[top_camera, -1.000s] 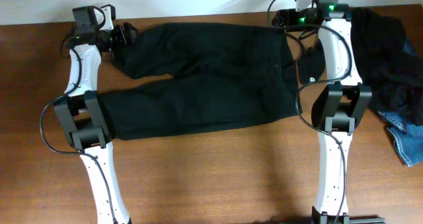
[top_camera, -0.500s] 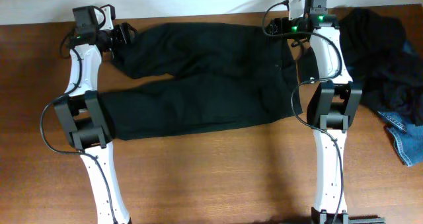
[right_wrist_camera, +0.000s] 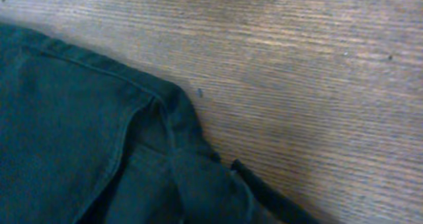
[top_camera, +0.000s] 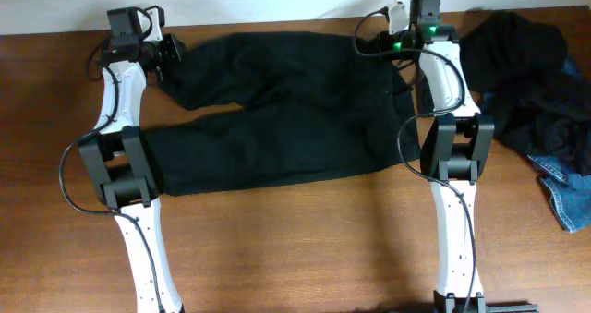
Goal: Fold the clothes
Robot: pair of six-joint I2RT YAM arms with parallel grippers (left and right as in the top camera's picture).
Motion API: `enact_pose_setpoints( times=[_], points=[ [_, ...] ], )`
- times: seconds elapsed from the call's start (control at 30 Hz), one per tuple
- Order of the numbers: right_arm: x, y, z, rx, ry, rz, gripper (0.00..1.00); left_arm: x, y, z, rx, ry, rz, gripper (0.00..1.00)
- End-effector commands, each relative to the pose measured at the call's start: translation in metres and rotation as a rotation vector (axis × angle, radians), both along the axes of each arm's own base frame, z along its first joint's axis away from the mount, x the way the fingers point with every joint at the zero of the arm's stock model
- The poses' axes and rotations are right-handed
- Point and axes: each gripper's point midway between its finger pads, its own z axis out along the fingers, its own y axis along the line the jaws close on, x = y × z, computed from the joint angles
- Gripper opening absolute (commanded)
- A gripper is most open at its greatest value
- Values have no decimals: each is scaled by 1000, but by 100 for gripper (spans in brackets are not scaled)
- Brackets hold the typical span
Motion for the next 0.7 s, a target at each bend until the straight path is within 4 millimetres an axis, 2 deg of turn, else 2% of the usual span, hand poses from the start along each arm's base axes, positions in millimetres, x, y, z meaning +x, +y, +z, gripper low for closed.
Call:
enact_pose_setpoints(
  times=[0.0, 0.1, 0.17, 0.2, 0.27, 0.3, 0.5, 0.6, 0.67],
  points=[
    [-6, 6, -3, 13, 28, 17, 8, 1, 1, 12, 8, -18, 7, 1],
    [-9, 4, 11, 3, 19, 35, 6, 3, 7, 21, 9, -34, 15, 0],
    [-11, 4, 29, -13, -4, 62, 5, 4, 10, 31, 12, -50, 20, 1],
    [-12, 4, 47, -21, -25, 75, 5, 5, 14, 41, 14, -66, 25, 1],
    [-14, 6, 64, -23, -46, 95, 5, 5, 18, 53, 17, -84, 31, 1],
    [-16, 11, 81, -3, -66, 113, 5, 5, 24, 64, 20, -101, 39, 0],
    [-33, 20, 132, 15, -105, 184, 9, 0, 37, 110, 54, -170, 35, 0],
    [-48, 25, 143, 26, -84, 224, 9, -6, 37, 130, 82, -187, 15, 0],
    [-65, 33, 150, 46, -70, 301, 7, -14, 35, 142, 94, -185, 3, 1]
  ],
)
